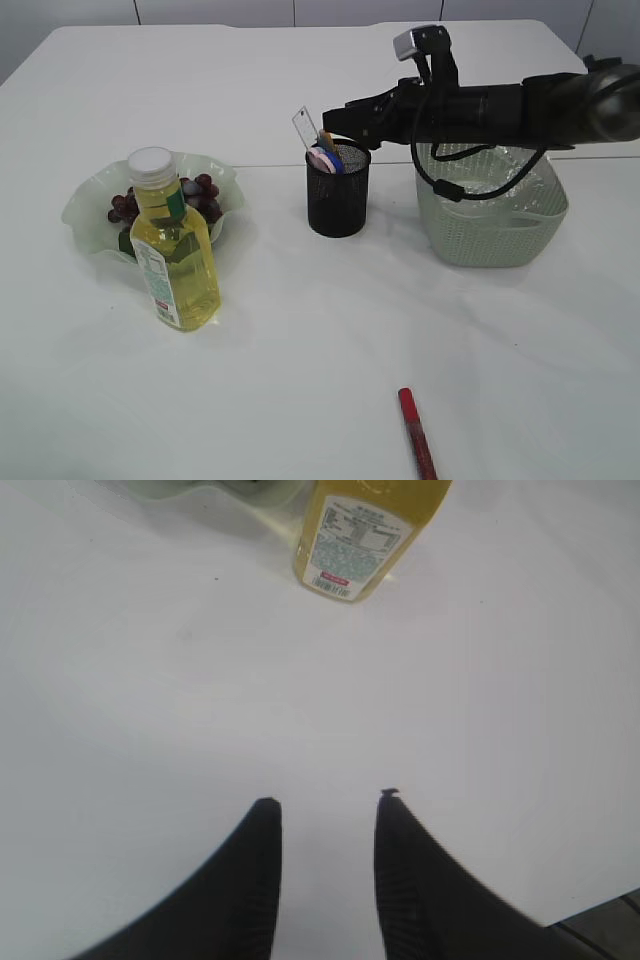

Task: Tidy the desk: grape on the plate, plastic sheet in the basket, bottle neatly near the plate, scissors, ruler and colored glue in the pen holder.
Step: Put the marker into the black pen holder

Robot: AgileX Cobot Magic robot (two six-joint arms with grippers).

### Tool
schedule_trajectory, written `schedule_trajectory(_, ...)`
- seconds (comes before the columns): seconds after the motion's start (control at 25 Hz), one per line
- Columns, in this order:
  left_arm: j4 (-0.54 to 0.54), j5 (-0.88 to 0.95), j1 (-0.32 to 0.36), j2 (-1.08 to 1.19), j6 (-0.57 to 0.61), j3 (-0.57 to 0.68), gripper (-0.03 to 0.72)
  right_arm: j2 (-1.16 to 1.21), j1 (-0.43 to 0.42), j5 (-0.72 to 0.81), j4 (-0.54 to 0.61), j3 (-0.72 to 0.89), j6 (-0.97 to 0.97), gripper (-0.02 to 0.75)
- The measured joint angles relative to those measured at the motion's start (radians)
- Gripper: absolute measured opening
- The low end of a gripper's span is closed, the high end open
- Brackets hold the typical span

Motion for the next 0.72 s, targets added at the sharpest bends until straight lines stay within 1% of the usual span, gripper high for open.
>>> schedule_trajectory(0.04,0.0,0.0,0.0,0.0,0.0,0.0,0.241,-0.011,0.0,-0.002,-0.016,0.0,0.047,0.427)
schedule_trajectory(0.12,0.0,0.002,0.0,0.0,0.0,0.0,0.241,-0.05,0.0,-0.032,-0.093,0.0,0.15,0.426)
schedule_trajectory(0.2,0.0,0.002,0.0,0.0,0.0,0.0,0.241,-0.115,0.0,-0.067,-0.23,0.0,0.312,0.423)
schedule_trajectory(0.36,0.0,0.0,0.0,0.0,0.0,0.0,0.241,-0.283,0.004,-0.057,-0.611,0.0,0.758,0.417)
schedule_trajectory(0.4,0.0,0.0,0.0,0.0,0.0,0.0,0.241,-0.314,0.007,-0.029,-0.737,-0.002,0.897,0.415)
schedule_trajectory(0.48,0.0,-0.002,0.0,0.0,0.0,0.0,0.241,-0.378,0.027,0.04,-0.924,-0.003,1.109,0.411)
schedule_trajectory(0.64,0.0,-0.004,0.0,0.0,0.0,0.0,0.241,-0.448,0.095,0.204,-1.255,-0.003,1.475,0.407)
schedule_trajectory(0.72,0.0,-0.004,0.0,0.0,0.0,0.0,0.241,-0.464,0.144,0.26,-1.385,0.0,1.601,0.407)
